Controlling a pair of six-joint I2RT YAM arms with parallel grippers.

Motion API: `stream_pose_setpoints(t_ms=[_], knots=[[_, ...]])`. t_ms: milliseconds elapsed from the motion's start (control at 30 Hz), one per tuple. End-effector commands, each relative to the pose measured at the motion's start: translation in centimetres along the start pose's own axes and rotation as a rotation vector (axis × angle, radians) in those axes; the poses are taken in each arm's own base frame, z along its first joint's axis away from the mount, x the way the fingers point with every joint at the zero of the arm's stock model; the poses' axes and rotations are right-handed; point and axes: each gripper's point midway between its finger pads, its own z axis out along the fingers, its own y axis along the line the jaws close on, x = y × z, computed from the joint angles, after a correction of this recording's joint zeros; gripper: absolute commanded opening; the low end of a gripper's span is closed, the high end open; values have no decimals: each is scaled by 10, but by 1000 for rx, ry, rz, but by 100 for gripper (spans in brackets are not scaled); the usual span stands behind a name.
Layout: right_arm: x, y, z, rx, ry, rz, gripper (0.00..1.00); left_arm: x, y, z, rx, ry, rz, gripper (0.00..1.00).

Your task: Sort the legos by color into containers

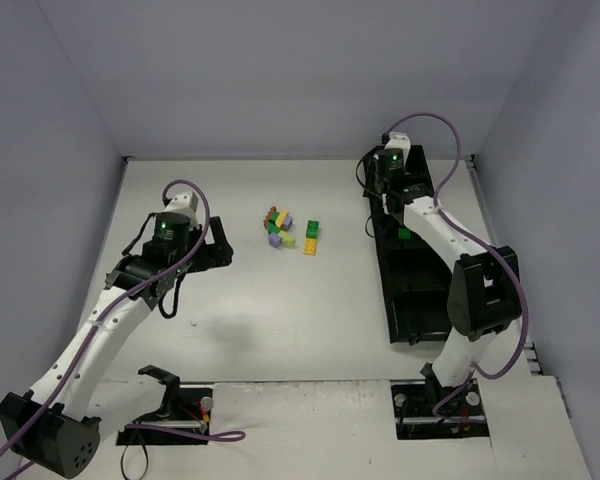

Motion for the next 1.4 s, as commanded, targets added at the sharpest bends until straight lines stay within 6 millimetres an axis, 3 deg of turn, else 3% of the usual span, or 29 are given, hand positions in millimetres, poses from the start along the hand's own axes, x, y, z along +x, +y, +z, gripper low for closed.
stream_pose_setpoints(t_ms=[0,233,600,833,1367], knots=[[-42,-4,-27,-13,-119,24,0,-28,-11,2,61,-135,5,88],[-37,-11,-33,-6,-111,31,0,-19,-10,24,78,-166,-9,88],[-45,-9,-41,-28,-118,45,0,-59,-16,19,73,-294,65,88],[-43,-10,-41,-26,-114,48,0,-66,-17,22,57,-295,88,88],[-30,-28,-42,3,-84,56,0,-64,-18,35,55,-287,62,88]])
